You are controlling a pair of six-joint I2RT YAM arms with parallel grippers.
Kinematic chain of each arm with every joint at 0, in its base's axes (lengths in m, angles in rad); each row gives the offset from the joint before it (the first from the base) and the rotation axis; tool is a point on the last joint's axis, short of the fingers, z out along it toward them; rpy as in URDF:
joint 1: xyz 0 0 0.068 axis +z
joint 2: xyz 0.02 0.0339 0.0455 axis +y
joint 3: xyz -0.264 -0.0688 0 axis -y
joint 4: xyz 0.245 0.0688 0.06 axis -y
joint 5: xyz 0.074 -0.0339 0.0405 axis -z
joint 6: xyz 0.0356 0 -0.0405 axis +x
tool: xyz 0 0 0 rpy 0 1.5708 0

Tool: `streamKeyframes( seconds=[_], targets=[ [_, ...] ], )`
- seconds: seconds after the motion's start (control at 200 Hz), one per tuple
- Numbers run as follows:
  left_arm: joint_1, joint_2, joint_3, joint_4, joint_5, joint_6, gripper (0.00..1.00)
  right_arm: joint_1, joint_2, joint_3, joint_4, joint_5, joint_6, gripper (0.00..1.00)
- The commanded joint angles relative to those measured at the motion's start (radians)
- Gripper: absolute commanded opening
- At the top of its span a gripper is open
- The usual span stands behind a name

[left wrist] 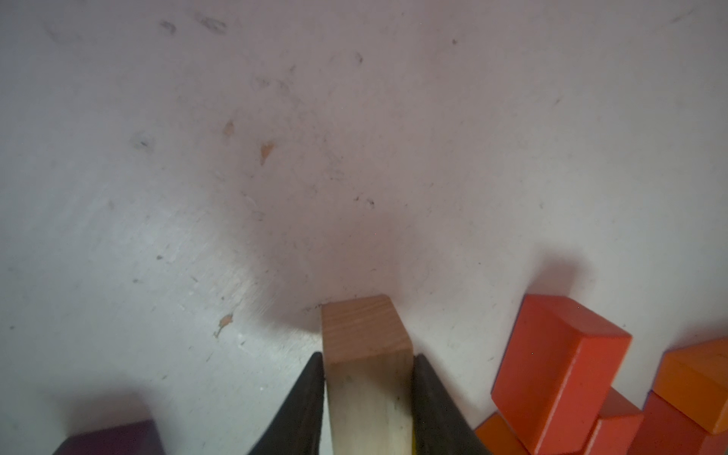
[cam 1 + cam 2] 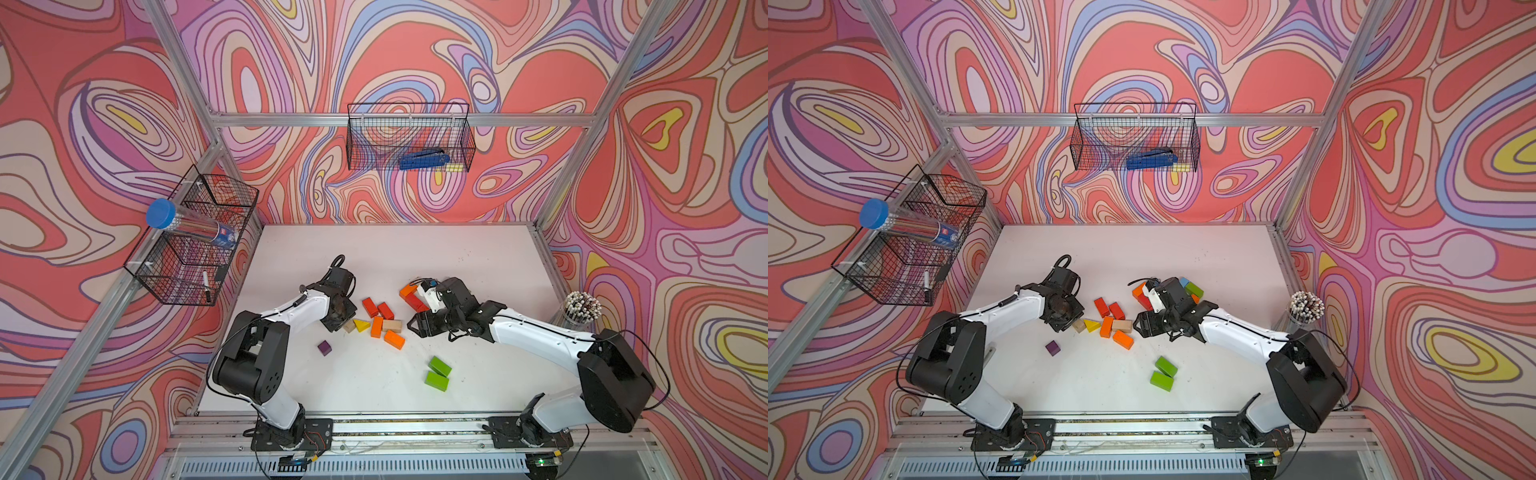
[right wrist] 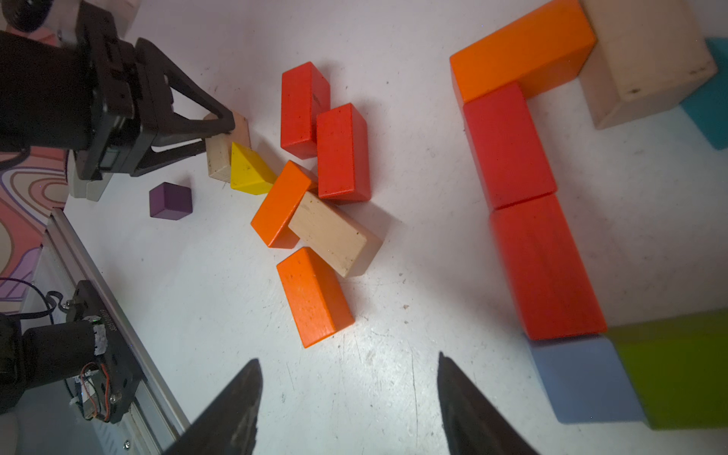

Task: Assemble a heart with building blocks
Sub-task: Assemble the building block at the center of the board.

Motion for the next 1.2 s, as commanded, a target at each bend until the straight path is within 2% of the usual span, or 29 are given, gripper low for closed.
streamKeyframes(
  seconds=[0.0,0.23,0.416,0.496,0.561,0.706,0.866,1.082,1.192],
  targets=[
    [-0.006,0.0,0.024,-0.009,-0.008,-0.015,0.4,0.007,-0.021,0.009,0.015,-0.016,0.005,0.71],
    [0.0,-0.045,0.048,-0.04,-0.04,0.009,0.51,0.023,-0.01,0.026,0.05,-0.044,0.024,0.71],
    [0.024,-0.138,0.059,-0.062,-0.051,0.104,0.52,0.082,0.058,0.107,0.047,-0.012,0.06,0.7],
    [0.045,-0.183,0.049,-0.07,-0.043,0.147,0.55,0.117,0.106,0.165,0.041,0.021,0.085,0.66],
    [0.07,-0.215,0.03,-0.073,-0.02,0.168,0.56,0.14,0.148,0.211,0.042,0.063,0.124,0.58],
    [0.121,-0.274,-0.021,-0.065,0.039,0.204,0.58,0.167,0.264,0.311,0.05,0.076,0.201,0.43],
    [0.14,-0.305,-0.07,-0.095,0.083,0.242,0.48,0.197,0.395,0.435,0.016,0.093,0.218,0.34],
    [0.139,-0.319,-0.18,-0.096,0.152,0.239,0.18,0.203,0.53,0.572,-0.052,0.12,0.227,0.2],
    [0.139,-0.313,-0.224,-0.081,0.189,0.245,0.13,0.204,0.58,0.624,-0.073,0.115,0.226,0.16]
  ],
)
